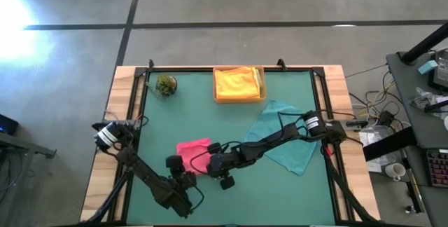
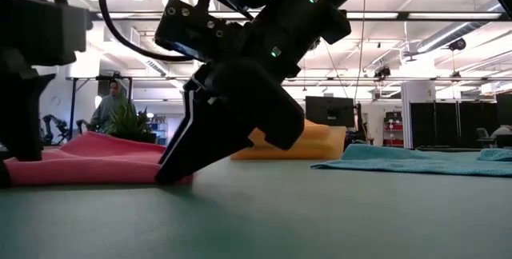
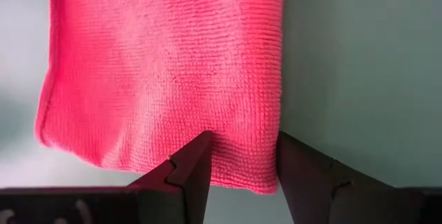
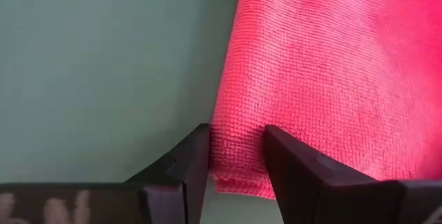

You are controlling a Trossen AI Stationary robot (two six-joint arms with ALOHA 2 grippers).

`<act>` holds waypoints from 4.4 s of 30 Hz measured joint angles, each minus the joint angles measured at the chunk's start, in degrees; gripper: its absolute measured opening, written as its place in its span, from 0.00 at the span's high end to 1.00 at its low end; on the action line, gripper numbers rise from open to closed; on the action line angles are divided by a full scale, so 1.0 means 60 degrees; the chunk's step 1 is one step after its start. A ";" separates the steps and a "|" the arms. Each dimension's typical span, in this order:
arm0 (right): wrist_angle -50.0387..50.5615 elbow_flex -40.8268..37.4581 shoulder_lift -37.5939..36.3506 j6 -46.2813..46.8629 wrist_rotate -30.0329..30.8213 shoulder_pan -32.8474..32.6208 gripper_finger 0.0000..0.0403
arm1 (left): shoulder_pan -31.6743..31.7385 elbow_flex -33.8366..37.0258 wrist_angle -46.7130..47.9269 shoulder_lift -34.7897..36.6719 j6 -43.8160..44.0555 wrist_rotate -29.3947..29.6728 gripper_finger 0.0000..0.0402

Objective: Fold microfiber towels
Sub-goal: Put the pink folded towel into the orange bin

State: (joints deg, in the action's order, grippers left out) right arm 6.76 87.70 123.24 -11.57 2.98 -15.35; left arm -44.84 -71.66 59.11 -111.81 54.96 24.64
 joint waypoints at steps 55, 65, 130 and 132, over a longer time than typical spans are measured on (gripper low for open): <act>0.5406 0.0018 -0.3838 0.4451 0.1292 -0.0146 0.98 | 0.3464 -0.2109 -0.1018 0.2199 -0.5709 -0.1682 1.00; 0.6935 0.0018 -0.4762 0.3922 0.2732 0.0356 0.98 | 0.4783 -0.2924 -0.1015 0.2215 -0.7584 -0.0721 1.00; 0.2700 0.0773 -0.4518 -0.2699 -0.0123 0.9715 0.98 | 1.2357 -0.4648 -0.6427 0.0426 -1.6542 -0.0317 1.00; 0.2883 0.0776 -0.4521 -0.2542 -0.0612 0.9715 0.98 | 1.2311 -0.4641 -0.5847 0.0487 -1.6481 -0.0335 1.00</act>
State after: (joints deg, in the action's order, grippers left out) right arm 24.06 92.36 96.12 -26.82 -0.69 42.94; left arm 29.03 -99.51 24.03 -108.89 -43.93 22.64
